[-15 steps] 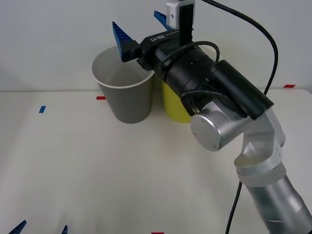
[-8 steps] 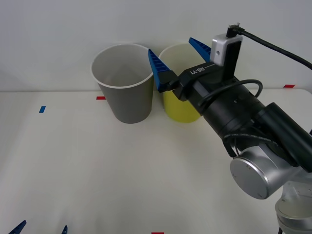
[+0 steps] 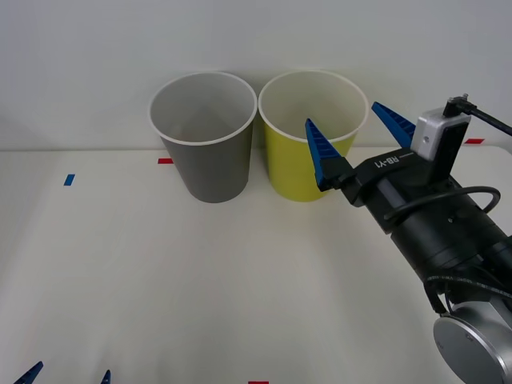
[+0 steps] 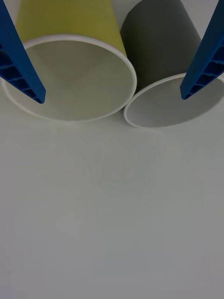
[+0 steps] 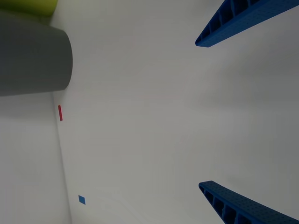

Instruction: Put cans in the gray bin and PET bottles in the light green bin.

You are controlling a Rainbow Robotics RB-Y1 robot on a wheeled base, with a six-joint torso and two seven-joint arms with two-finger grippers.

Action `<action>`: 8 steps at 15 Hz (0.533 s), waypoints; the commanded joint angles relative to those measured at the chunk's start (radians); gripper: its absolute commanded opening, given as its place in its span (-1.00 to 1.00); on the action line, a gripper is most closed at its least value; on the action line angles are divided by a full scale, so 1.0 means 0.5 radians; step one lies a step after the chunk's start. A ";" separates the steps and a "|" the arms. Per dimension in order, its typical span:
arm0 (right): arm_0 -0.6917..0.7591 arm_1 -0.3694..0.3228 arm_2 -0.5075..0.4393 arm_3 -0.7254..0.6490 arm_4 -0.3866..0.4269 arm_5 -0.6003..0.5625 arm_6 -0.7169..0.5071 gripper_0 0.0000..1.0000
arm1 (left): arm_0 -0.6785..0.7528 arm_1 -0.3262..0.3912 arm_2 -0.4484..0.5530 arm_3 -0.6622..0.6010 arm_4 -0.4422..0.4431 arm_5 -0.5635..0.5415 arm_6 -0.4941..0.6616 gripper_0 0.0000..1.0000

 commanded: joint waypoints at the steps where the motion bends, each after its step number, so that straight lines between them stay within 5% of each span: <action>1: 0.150 0.040 -0.029 0.000 0.022 -0.110 0.014 1.00 | 0.000 0.000 0.000 0.000 0.000 0.000 0.000 1.00; 5: 0.248 -0.058 -0.130 0.000 0.044 -0.110 0.011 1.00 | 0.000 0.000 0.000 0.000 0.000 0.000 0.000 1.00; 8: 0.389 0.062 -0.161 0.000 0.071 -0.110 0.029 1.00 | 0.000 0.000 0.000 0.000 0.000 0.000 0.000 1.00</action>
